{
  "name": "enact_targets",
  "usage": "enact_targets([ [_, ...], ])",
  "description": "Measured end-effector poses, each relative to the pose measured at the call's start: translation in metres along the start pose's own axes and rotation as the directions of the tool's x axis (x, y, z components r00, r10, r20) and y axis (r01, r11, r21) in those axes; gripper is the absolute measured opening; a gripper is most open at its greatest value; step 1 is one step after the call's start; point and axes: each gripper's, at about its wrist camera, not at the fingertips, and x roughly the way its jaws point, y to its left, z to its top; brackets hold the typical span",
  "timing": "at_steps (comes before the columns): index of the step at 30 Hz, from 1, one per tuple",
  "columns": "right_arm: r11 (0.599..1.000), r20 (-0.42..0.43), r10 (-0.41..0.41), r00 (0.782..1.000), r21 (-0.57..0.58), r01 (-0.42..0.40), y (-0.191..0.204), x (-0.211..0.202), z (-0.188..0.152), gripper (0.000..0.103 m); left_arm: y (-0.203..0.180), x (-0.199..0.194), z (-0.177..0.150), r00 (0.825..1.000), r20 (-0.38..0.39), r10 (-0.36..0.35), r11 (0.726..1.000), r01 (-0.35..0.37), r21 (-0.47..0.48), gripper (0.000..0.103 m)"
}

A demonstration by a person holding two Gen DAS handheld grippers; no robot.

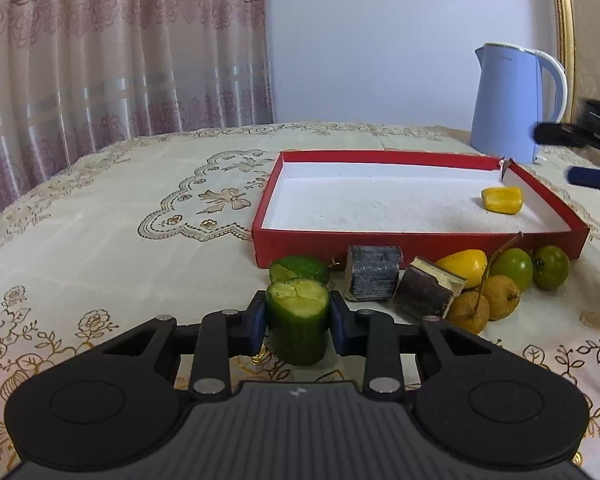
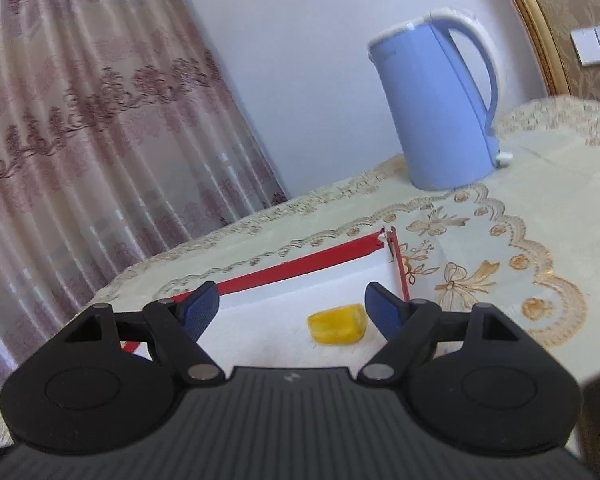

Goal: Organize fruits

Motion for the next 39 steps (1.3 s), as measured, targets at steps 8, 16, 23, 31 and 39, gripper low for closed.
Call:
enact_targets([
  [8, 0.950, -0.075, -0.140, 0.987, -0.291, 0.112, 0.033, -0.039, -0.030, 0.072, 0.002, 0.001, 0.000, 1.000, -0.008, -0.004, 1.000, 0.004, -0.007, 0.031],
  [16, 0.912, -0.213, -0.147, 0.966, -0.408, 0.049, 0.056, -0.025, -0.050, 0.047, 0.005, 0.002, 0.000, 1.000, -0.014, -0.015, 1.000, 0.014, -0.023, 0.031],
  [23, 0.901, -0.264, -0.173, 0.949, -0.431, 0.044, 0.059, -0.008, -0.055, 0.035, 0.003, 0.002, -0.001, 1.000, -0.013, -0.013, 1.000, 0.013, -0.010, 0.031],
  [31, 0.898, -0.243, -0.195, 0.950, -0.434, 0.073, 0.061, -0.014, -0.059, 0.033, 0.004, 0.001, -0.001, 1.000, -0.009, -0.027, 0.999, 0.027, -0.027, 0.031],
  [39, 0.927, -0.233, -0.155, 0.960, -0.371, 0.060, 0.052, -0.027, -0.058, 0.033, 0.015, -0.006, -0.001, 0.998, 0.012, -0.056, 0.995, 0.057, -0.078, 0.031],
])
